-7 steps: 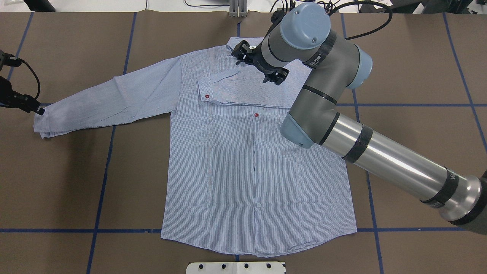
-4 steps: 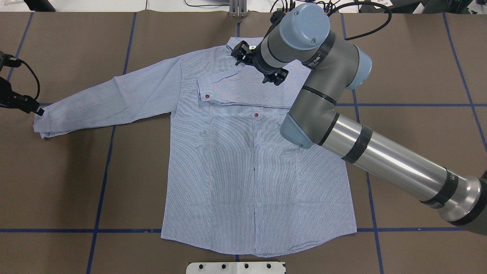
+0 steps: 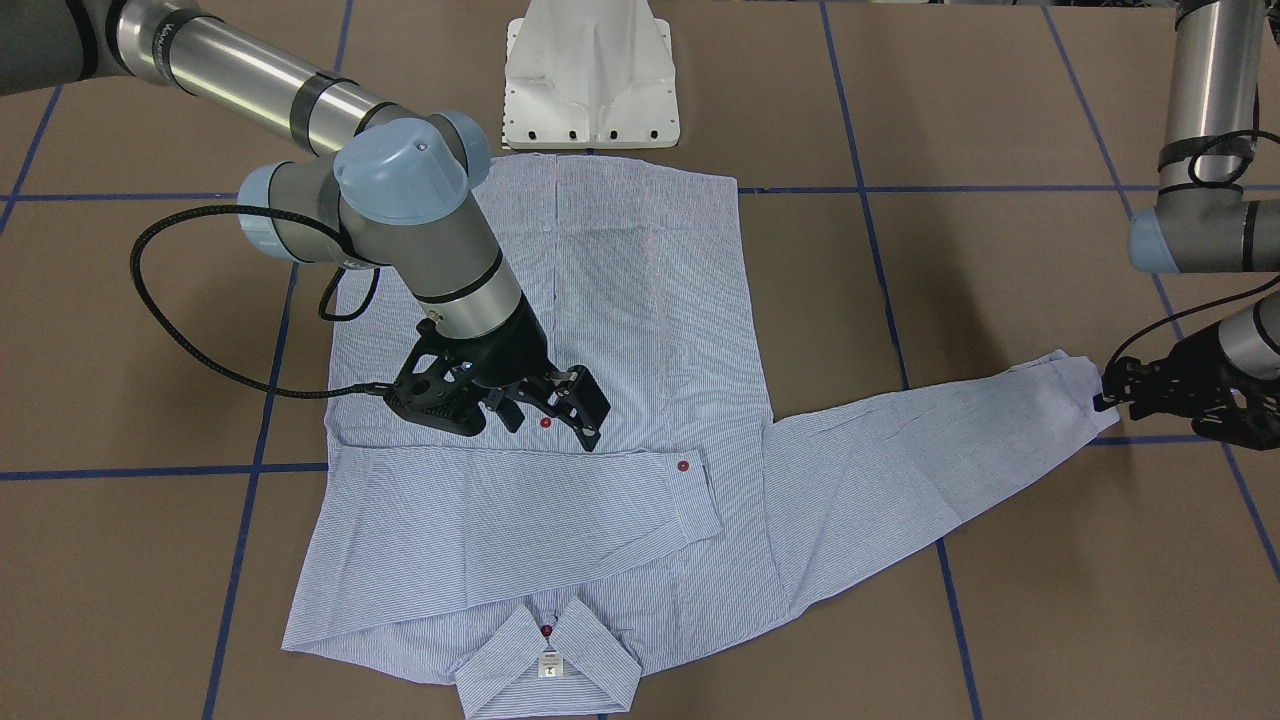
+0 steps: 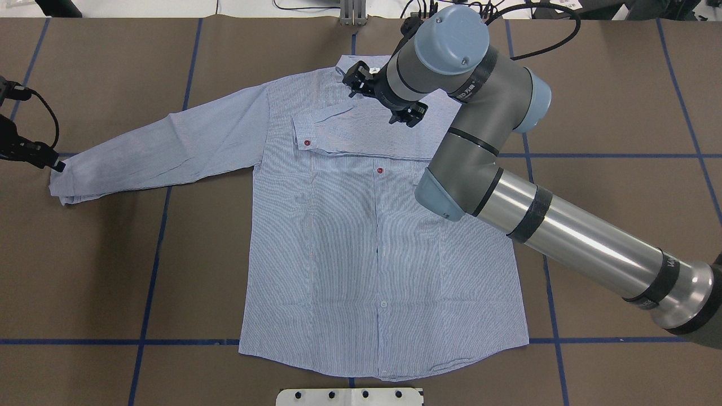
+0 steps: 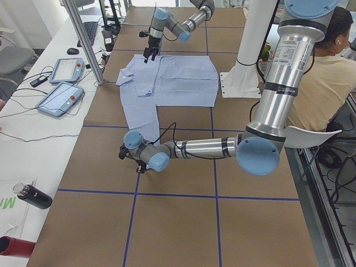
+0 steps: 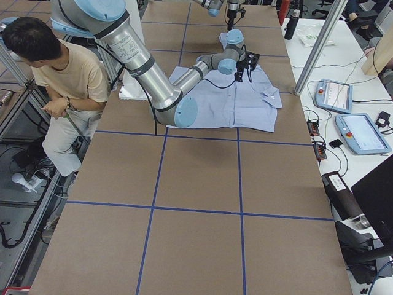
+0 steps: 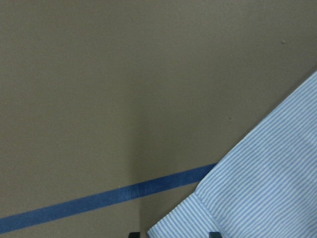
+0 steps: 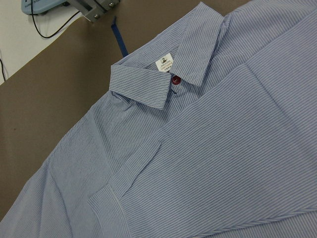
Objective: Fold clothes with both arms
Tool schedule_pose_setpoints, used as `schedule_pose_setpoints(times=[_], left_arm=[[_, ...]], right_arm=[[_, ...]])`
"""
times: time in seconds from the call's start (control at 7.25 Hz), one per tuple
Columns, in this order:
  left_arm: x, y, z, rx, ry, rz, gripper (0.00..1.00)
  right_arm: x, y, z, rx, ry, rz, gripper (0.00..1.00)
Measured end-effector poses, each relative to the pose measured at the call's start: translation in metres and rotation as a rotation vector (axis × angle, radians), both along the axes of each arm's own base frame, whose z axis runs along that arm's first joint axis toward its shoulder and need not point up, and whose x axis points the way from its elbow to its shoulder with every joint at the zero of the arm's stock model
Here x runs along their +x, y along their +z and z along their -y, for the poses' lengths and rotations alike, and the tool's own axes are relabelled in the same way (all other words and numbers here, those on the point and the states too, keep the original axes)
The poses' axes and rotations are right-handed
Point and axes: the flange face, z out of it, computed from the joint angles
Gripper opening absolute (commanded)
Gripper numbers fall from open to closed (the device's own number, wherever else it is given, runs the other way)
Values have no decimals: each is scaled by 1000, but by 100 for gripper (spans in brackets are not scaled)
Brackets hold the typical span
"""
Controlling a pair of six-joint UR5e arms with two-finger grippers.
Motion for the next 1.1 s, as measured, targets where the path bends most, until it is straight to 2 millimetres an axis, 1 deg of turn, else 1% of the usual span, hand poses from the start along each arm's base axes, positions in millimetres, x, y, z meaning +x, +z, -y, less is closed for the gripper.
schedule_pose_setpoints(times=[0.28, 0.97, 1.1], left_arm=[[1, 1, 2, -4, 0, 1, 58], [5, 4, 1, -12, 6, 4, 57], [6, 5, 0, -13, 8, 4, 49]], right_arm=[[0, 1, 0, -1, 0, 0, 100], [-2, 7, -2, -5, -3, -7, 100], [-2, 8, -2, -5, -3, -7, 100]])
